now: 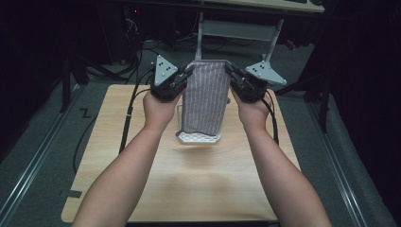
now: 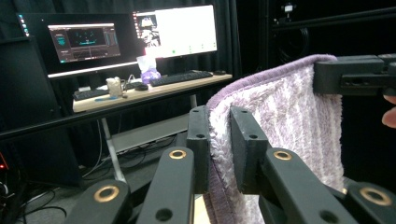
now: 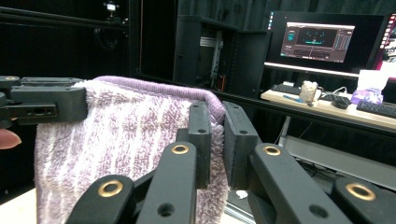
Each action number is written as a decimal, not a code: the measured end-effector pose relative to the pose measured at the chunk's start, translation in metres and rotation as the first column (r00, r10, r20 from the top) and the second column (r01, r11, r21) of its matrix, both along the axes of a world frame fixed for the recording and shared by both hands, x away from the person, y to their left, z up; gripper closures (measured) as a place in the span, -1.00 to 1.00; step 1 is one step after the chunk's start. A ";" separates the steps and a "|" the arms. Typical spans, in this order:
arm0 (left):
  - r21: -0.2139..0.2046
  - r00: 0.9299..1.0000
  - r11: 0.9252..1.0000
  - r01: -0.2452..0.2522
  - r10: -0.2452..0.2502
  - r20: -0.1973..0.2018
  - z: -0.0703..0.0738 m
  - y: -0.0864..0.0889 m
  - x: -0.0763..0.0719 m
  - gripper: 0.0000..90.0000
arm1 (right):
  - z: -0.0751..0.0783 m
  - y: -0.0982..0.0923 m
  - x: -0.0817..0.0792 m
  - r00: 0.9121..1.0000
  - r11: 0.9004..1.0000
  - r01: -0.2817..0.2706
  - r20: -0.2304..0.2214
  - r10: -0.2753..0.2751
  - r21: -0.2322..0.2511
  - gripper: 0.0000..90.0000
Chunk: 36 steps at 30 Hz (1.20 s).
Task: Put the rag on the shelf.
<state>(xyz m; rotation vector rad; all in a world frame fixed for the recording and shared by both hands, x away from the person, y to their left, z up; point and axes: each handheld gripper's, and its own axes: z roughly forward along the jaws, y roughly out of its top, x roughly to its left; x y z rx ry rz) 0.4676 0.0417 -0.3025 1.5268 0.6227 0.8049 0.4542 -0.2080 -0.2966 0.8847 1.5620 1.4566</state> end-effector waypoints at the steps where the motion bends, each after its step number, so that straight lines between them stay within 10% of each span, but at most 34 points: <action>1: 0.004 1.000 1.000 -0.004 0.004 0.004 0.000 -0.001 0.003 0.75 | 0.000 0.000 0.000 1.000 1.000 0.000 0.000 0.000 0.000 0.85; 11: 0.063 0.992 0.994 -0.094 0.099 -0.078 -0.007 -0.004 0.052 0.75 | -0.004 0.008 0.043 0.996 0.998 -0.003 -0.086 -0.002 -0.061 0.85; 12: 0.061 0.989 0.994 -0.093 0.100 -0.107 -0.010 -0.003 0.057 0.74 | -0.006 0.010 0.056 0.989 0.998 -0.006 -0.149 -0.004 -0.063 0.85; 28: 0.144 0.941 0.984 -0.108 0.148 -0.306 -0.055 -0.010 0.090 0.66 | -0.049 0.026 0.091 0.955 0.977 0.050 -0.275 -0.107 -0.205 0.80; 31: 0.093 0.925 0.992 -0.086 0.114 -0.362 -0.056 -0.008 0.095 0.29 | -0.050 0.025 0.094 0.952 0.980 0.059 -0.284 -0.112 -0.190 0.44; 36: 0.104 0.926 0.991 -0.083 0.115 -0.359 -0.052 -0.004 0.093 0.13 | -0.053 0.029 0.095 0.950 0.973 0.018 -0.299 -0.087 -0.229 0.17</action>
